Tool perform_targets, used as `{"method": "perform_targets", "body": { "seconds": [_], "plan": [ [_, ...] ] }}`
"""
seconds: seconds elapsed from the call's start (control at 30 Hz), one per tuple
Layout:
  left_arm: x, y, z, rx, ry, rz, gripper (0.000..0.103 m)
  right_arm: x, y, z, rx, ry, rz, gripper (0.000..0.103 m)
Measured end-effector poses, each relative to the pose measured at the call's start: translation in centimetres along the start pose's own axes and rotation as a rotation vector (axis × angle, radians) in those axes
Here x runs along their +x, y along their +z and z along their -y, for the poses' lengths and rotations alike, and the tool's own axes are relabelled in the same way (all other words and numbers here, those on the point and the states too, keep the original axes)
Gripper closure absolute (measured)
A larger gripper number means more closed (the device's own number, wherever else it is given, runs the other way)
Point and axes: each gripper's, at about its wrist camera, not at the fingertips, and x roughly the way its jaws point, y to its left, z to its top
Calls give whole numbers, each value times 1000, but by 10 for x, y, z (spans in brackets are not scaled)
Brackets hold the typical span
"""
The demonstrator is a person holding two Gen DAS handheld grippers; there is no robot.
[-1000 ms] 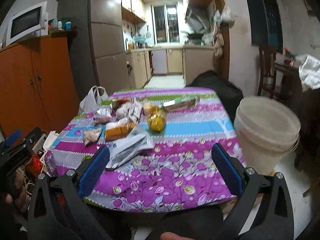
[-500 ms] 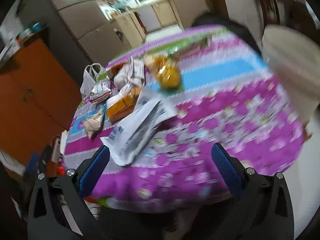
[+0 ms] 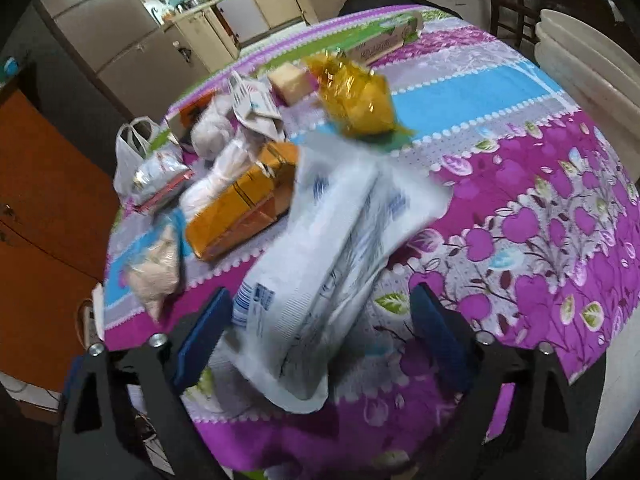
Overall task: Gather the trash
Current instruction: 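Grasp the white medicine packet with the right tool while the left tool grasps the clear grain bag, then carry both held bags over the white bucket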
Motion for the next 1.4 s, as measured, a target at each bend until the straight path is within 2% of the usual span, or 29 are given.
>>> {"method": "perform_targets", "body": {
  "seconds": [0.07, 0.17, 0.27, 0.33, 0.43, 0.53, 0.57, 0.63, 0.77, 0.93, 1.03, 1.23, 1.4],
  "plan": [
    [6, 5, 2, 29, -38, -3, 19, -1, 0, -3, -44, 6, 12, 39],
    [19, 15, 13, 142, -148, -12, 19, -5, 1, -3, -100, 10, 29, 51],
    [38, 28, 25, 281, -290, -30, 19, -13, 3, 11, -128, 59, 17, 56],
    [51, 32, 34, 360, -353, -53, 19, -19, 7, 19, -133, 79, 20, 57],
    [75, 33, 52, 429, -370, -123, 19, -32, 11, 33, -144, 87, 58, 58],
    [96, 38, 59, 378, -380, -165, 20, -44, 15, 45, -168, 66, 107, 57],
    [102, 39, 62, 360, -381, -172, 24, -46, 16, 49, -176, 61, 117, 57],
    [110, 38, 68, 356, -356, -182, 30, -47, 19, 54, -184, 54, 122, 57],
    [107, 34, 78, 393, -301, -149, 42, -44, 25, 63, -188, 68, 113, 57],
    [96, 24, 75, 344, -268, -136, 48, -42, 27, 60, -235, 94, 107, 57],
    [86, 25, 74, 309, -186, -140, 53, -40, 26, 54, -282, 111, 98, 57],
    [53, 43, 72, 237, -77, -95, 54, -40, 23, 40, -360, 146, 77, 57],
    [24, 64, 85, 252, -8, -22, 54, -47, 23, 29, -424, 180, 81, 58]
  ]
}}
